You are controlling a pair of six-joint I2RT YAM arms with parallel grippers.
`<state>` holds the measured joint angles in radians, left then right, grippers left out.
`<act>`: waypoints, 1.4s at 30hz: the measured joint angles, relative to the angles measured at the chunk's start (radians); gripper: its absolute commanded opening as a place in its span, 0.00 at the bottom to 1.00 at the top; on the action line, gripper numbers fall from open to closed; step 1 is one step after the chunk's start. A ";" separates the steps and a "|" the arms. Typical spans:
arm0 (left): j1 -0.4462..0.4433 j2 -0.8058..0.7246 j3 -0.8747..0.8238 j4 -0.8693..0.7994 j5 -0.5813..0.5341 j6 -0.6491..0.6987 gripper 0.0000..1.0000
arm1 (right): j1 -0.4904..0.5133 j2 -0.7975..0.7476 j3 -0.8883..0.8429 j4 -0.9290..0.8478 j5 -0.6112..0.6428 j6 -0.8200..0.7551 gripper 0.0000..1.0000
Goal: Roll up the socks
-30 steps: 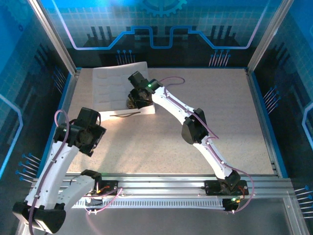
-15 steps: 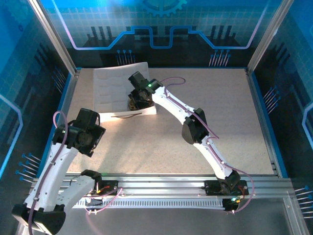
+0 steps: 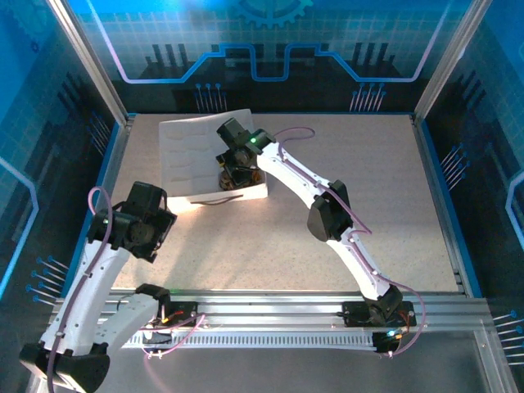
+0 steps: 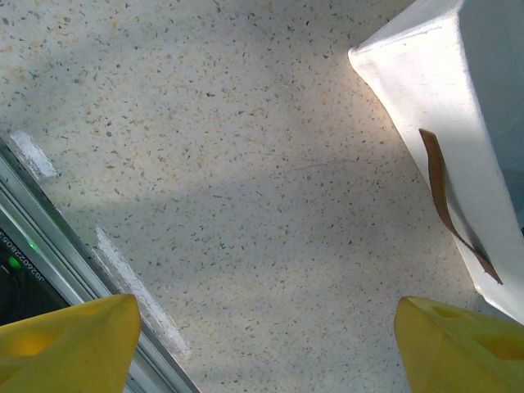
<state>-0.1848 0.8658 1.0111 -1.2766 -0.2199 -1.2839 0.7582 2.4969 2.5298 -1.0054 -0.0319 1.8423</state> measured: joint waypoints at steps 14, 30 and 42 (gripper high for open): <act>0.000 0.010 -0.014 0.034 0.008 0.000 0.81 | 0.003 -0.134 -0.088 -0.005 -0.014 -0.064 0.22; 0.000 0.013 -0.014 0.105 0.034 0.030 0.80 | 0.000 -0.134 -0.207 0.105 -0.142 -0.686 0.10; 0.000 0.029 -0.014 0.114 0.034 0.029 0.80 | -0.031 -0.016 -0.154 0.075 -0.203 -0.828 0.10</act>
<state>-0.1848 0.8951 0.9966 -1.1629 -0.1864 -1.2545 0.7273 2.4805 2.3760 -0.9306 -0.2344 1.0145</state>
